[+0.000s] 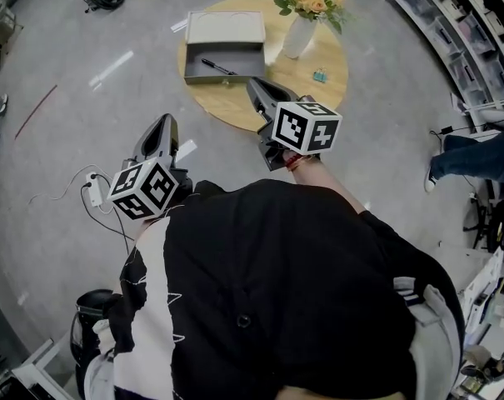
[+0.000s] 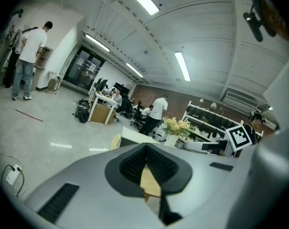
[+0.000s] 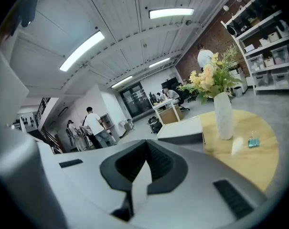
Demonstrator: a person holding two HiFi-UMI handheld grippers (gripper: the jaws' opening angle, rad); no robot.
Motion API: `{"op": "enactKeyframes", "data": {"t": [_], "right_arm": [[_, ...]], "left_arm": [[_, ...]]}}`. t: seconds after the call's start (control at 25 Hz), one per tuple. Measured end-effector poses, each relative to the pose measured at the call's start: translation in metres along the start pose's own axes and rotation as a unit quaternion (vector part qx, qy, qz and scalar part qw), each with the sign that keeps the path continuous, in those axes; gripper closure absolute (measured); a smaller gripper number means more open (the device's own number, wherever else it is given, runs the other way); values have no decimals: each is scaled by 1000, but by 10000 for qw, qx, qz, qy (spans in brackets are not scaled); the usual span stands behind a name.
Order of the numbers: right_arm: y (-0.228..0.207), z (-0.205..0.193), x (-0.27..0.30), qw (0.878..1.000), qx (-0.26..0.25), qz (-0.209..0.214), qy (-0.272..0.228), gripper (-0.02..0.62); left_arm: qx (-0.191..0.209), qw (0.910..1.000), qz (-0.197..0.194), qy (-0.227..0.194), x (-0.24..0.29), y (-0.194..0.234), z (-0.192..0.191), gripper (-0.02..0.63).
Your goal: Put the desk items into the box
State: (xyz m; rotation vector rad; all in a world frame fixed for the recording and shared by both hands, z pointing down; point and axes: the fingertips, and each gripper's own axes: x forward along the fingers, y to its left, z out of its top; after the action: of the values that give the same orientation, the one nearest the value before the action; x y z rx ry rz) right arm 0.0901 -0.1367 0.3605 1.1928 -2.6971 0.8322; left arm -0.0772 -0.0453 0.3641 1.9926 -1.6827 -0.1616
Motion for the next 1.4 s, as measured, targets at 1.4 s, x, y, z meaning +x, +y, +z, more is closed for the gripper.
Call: {"op": "enactKeyframes", "data": {"t": [1.4], "right_arm": [[-39,-58,-93,9973,-212,392,588,591]], "left_arm": [[-141,9988,471,-58,-54,-82,-90,595]]}}
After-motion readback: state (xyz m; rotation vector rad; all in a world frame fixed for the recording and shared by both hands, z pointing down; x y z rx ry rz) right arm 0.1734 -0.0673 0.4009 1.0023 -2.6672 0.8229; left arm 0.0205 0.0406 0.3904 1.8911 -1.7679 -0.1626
